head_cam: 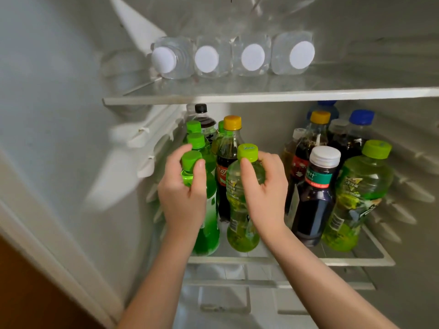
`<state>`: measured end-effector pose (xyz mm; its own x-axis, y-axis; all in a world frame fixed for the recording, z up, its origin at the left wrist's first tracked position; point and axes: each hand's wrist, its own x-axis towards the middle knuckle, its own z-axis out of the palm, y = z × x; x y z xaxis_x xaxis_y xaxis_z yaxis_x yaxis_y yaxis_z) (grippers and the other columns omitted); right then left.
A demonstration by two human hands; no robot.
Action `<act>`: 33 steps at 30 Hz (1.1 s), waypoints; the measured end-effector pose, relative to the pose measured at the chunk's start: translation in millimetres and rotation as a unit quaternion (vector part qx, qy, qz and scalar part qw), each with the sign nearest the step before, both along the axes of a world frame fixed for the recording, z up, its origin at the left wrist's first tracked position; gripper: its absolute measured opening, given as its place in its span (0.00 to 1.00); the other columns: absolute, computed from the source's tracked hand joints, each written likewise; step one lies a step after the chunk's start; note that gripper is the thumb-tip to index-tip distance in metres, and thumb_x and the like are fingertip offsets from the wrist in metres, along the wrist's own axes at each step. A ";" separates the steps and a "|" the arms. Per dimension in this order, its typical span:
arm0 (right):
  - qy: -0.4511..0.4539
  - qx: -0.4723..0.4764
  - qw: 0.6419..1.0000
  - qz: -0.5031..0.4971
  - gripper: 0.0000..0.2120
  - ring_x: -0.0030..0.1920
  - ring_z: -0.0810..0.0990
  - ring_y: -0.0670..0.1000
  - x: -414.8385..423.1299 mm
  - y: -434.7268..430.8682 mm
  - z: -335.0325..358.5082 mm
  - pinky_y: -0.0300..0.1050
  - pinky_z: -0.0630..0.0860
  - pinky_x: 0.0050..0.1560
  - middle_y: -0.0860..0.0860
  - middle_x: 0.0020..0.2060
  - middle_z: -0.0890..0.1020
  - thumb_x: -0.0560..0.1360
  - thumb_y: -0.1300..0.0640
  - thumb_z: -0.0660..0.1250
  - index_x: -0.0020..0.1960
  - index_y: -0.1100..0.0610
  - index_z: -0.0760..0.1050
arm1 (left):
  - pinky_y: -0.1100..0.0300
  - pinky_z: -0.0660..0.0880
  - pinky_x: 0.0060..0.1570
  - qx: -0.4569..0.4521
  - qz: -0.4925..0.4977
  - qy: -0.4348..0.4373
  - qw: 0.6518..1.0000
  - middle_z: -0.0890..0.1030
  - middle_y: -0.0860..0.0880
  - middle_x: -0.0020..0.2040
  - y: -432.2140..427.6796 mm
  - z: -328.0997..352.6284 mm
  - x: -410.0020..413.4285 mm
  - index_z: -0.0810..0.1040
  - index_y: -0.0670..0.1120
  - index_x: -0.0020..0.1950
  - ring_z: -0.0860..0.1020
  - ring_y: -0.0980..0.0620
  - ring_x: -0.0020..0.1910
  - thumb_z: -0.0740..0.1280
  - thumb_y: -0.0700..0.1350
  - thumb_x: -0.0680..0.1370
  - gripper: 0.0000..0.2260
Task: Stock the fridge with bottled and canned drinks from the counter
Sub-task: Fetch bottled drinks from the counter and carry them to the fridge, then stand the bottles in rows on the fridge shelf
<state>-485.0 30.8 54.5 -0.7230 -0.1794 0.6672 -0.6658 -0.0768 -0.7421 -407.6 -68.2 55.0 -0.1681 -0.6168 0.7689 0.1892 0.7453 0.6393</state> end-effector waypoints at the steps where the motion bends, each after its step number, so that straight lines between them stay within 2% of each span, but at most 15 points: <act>1: -0.002 -0.002 1.000 -0.001 0.15 0.45 0.72 0.36 0.3 -0.4 -0.9 0.26 0.65 0.46 0.49 0.43 0.76 0.72 0.43 0.59 0.49 0.52 0.77 | 0.61 0.76 0.50 0.000 -0.005 0.004 1.000 0.80 0.54 0.50 -0.2 -0.3 -0.2 0.74 0.51 0.62 0.80 0.54 0.49 0.62 0.49 0.76 0.14; 4: 0.005 -0.008 1.000 0.002 0.16 0.47 0.73 0.37 0.7 0.3 -3.6 0.27 0.66 0.48 0.49 0.44 0.77 0.73 0.45 0.59 0.51 0.54 0.78 | 0.62 0.76 0.50 -0.001 -0.015 0.010 1.000 0.81 0.52 0.50 0.2 -1.0 -0.7 0.74 0.52 0.62 0.80 0.55 0.50 0.62 0.49 0.77 0.14; 8: 0.000 -0.009 1.000 0.020 0.19 0.53 0.74 0.39 2.4 3.3 -6.7 0.29 0.67 0.55 0.46 0.51 0.77 0.74 0.45 0.58 0.59 0.55 0.75 | 0.67 0.73 0.52 0.005 -0.024 0.018 1.000 0.78 0.59 0.53 1.2 -0.7 -0.3 0.72 0.53 0.63 0.79 0.60 0.52 0.61 0.49 0.77 0.14; 10: -0.009 0.004 1.000 0.023 0.22 0.58 0.73 0.39 5.3 7.3 -9.8 0.30 0.66 0.59 0.44 0.55 0.75 0.75 0.43 0.58 0.63 0.54 0.72 | 0.67 0.73 0.54 0.018 -0.053 0.028 0.998 0.78 0.56 0.56 1.2 -3.4 0.7 0.68 0.50 0.67 0.78 0.60 0.55 0.61 0.47 0.77 0.18; 13: -0.012 0.018 1.000 -0.007 0.26 0.62 0.70 0.40 11.3 18.6 -16.0 0.32 0.65 0.64 0.44 0.61 0.72 0.76 0.44 0.57 0.68 0.57 0.68 | 0.58 0.70 0.64 0.027 -0.050 0.014 0.998 0.73 0.46 0.64 4.3 -13.9 5.3 0.63 0.43 0.71 0.73 0.53 0.64 0.60 0.48 0.77 0.24; 15: 0.000 0.022 0.999 -0.026 0.24 0.63 0.71 0.45 16.4 31.0 -19.2 0.42 0.69 0.65 0.48 0.61 0.72 0.77 0.47 0.57 0.68 0.59 0.68 | 0.54 0.67 0.68 -0.011 -0.020 0.023 0.999 0.68 0.44 0.66 9.9 -22.5 11.2 0.62 0.39 0.70 0.69 0.50 0.67 0.60 0.47 0.76 0.25; 16: 0.006 0.022 0.999 -0.031 0.22 0.62 0.72 0.47 19.0 38.7 -21.2 0.46 0.70 0.64 0.50 0.61 0.73 0.77 0.48 0.57 0.66 0.60 0.69 | 0.49 0.66 0.68 -0.038 -0.008 0.032 0.999 0.67 0.42 0.65 14.7 -27.1 14.1 0.63 0.37 0.69 0.69 0.45 0.67 0.61 0.45 0.75 0.25; 18: 0.014 0.023 0.999 -0.039 0.18 0.60 0.73 0.48 25.0 58.0 -27.9 0.49 0.73 0.59 0.50 0.58 0.74 0.78 0.52 0.58 0.63 0.61 0.71 | 0.38 0.65 0.64 -0.087 -0.001 0.049 0.995 0.66 0.40 0.64 29.2 -35.7 19.0 0.65 0.36 0.67 0.68 0.36 0.65 0.63 0.42 0.74 0.23; 19: 0.017 0.023 0.999 -0.045 0.16 0.59 0.74 0.48 28.4 69.4 -33.1 0.49 0.74 0.56 0.50 0.57 0.75 0.78 0.53 0.58 0.61 0.61 0.72 | 0.36 0.65 0.63 -0.115 -0.003 0.054 0.992 0.67 0.40 0.63 38.5 -41.6 20.8 0.67 0.37 0.65 0.67 0.33 0.64 0.63 0.42 0.74 0.21; 20: 0.022 0.026 0.998 -0.052 0.14 0.58 0.74 0.47 32.3 81.9 -39.7 0.48 0.75 0.54 0.50 0.55 0.75 0.78 0.54 0.58 0.59 0.61 0.73 | 0.35 0.64 0.64 -0.143 -0.002 0.053 0.988 0.69 0.40 0.62 48.7 -48.7 22.6 0.69 0.37 0.62 0.67 0.32 0.64 0.63 0.43 0.74 0.18; 24: 0.011 0.077 0.992 -0.103 0.10 0.54 0.76 0.48 52.3 144.3 -71.5 0.42 0.73 0.52 0.50 0.51 0.76 0.78 0.58 0.58 0.55 0.61 0.74 | 0.45 0.60 0.67 -0.235 0.000 0.014 0.972 0.69 0.39 0.59 94.6 -81.9 31.7 0.71 0.41 0.54 0.65 0.36 0.62 0.63 0.44 0.71 0.13; 26: -0.018 0.115 0.984 -0.137 0.10 0.52 0.76 0.48 68.0 181.7 -91.0 0.40 0.73 0.51 0.49 0.49 0.76 0.78 0.57 0.58 0.54 0.60 0.74 | 0.45 0.62 0.65 -0.233 -0.055 0.000 0.971 0.71 0.41 0.57 117.4 -98.9 36.6 0.72 0.42 0.53 0.67 0.37 0.60 0.63 0.44 0.72 0.11; 29: -0.079 0.187 0.961 -0.188 0.09 0.48 0.77 0.43 101.0 242.8 -126.5 0.34 0.72 0.49 0.44 0.46 0.77 0.77 0.56 0.58 0.54 0.55 0.75 | 0.49 0.68 0.59 -0.174 -0.222 -0.039 0.959 0.75 0.46 0.54 156.9 -131.2 41.1 0.73 0.43 0.53 0.74 0.43 0.54 0.60 0.43 0.77 0.07; 31: -0.135 0.249 0.934 -0.217 0.08 0.46 0.77 0.42 129.6 285.3 -154.0 0.36 0.74 0.46 0.42 0.45 0.77 0.77 0.56 0.60 0.54 0.53 0.75 | 0.56 0.69 0.56 -0.116 -0.340 -0.119 0.925 0.77 0.49 0.51 188.0 -158.6 43.7 0.74 0.43 0.53 0.75 0.48 0.52 0.60 0.43 0.78 0.07; 33: -0.214 0.300 0.895 -0.253 0.07 0.45 0.77 0.42 164.0 328.0 -182.6 0.43 0.75 0.46 0.42 0.45 0.79 0.77 0.57 0.62 0.54 0.52 0.76 | 0.61 0.69 0.53 -0.080 -0.421 -0.234 0.872 0.79 0.48 0.49 220.9 -188.2 49.5 0.76 0.42 0.52 0.75 0.51 0.50 0.60 0.44 0.77 0.09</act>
